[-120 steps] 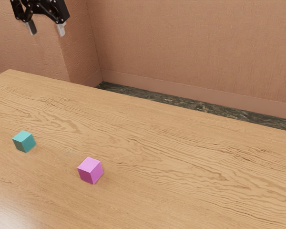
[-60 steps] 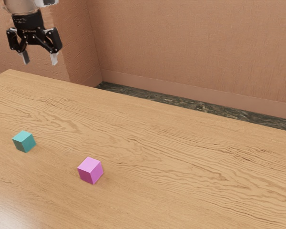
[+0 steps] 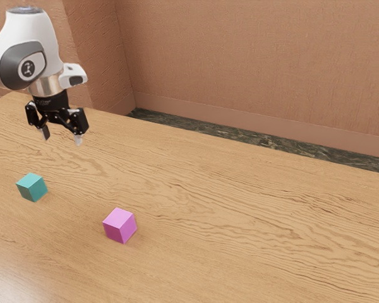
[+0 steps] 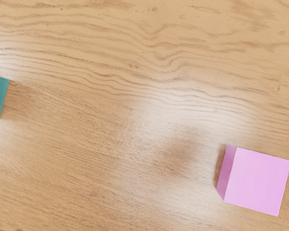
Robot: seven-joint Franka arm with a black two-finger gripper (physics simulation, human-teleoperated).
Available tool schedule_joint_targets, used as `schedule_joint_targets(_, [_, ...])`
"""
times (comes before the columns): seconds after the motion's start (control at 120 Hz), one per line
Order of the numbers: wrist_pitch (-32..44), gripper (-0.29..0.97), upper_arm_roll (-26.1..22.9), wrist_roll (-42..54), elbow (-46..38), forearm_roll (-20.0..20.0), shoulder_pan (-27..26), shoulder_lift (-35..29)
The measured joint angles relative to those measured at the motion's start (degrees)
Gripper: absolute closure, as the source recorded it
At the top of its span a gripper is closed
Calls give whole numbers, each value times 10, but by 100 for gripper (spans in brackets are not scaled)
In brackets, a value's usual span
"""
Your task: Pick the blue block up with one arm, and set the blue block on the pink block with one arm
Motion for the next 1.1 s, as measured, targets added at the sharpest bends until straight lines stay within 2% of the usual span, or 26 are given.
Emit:
schedule_joint_targets(0.292, [77, 0, 0, 107, -3, 13, 81, 54])
schedule_joint_targets(0.783, [174, 0, -1, 271, -41, 17, 182, 119])
schedule_joint_targets(1.1, [229, 0, -2, 356, -31, 18, 195, 175])
